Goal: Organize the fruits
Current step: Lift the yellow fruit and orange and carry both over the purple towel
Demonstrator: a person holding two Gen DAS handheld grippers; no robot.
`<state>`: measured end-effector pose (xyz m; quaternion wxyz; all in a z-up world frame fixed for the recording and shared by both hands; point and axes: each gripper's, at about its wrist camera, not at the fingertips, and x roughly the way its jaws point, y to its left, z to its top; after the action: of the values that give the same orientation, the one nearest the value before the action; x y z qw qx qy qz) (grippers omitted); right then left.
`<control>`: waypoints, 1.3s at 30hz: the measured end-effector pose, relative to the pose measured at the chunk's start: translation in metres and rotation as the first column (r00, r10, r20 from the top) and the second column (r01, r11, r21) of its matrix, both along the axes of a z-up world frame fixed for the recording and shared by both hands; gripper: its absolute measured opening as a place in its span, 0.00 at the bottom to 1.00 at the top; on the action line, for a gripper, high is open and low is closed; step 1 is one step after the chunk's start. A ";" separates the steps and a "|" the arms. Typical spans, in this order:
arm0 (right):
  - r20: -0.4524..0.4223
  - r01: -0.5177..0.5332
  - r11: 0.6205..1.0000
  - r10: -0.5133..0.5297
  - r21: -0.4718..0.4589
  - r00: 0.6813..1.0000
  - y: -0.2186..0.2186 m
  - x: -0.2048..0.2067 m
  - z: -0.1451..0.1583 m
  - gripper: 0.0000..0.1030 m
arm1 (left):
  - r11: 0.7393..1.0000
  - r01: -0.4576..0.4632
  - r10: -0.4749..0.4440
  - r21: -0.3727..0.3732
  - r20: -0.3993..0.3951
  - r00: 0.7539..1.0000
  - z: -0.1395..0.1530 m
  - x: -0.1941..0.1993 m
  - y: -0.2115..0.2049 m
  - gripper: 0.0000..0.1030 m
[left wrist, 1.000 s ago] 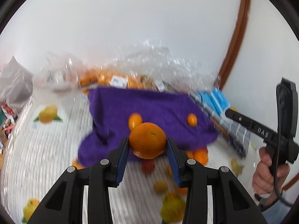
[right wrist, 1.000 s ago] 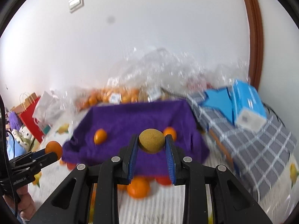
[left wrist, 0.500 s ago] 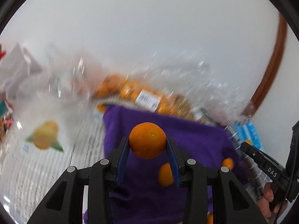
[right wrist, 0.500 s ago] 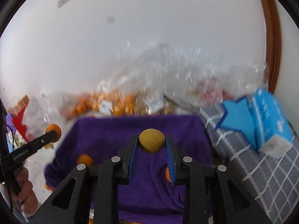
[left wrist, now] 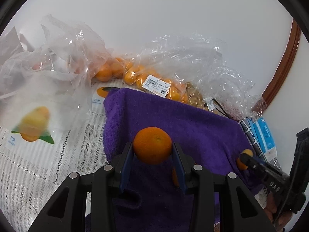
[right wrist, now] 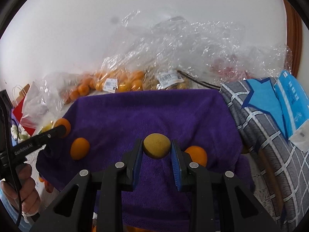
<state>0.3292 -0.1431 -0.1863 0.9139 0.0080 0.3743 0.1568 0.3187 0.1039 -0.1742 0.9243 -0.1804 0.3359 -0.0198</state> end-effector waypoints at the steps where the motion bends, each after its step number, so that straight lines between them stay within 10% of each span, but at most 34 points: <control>1: 0.002 0.000 1.000 0.000 -0.005 1.000 0.001 0.000 -0.001 0.28 | 1.000 0.001 -0.001 -0.002 0.003 1.000 0.000 -0.001 0.000 0.37; 39: -0.040 -0.010 0.995 0.006 -0.100 0.999 0.012 0.004 -0.018 0.28 | 0.998 0.041 -0.039 0.045 -0.042 0.998 -0.008 0.005 -0.011 0.37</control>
<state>0.3331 -0.1310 -0.2041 0.9049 -0.0364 0.3997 0.1414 0.3242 0.0933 -0.1823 0.9206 -0.1527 0.3585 -0.0268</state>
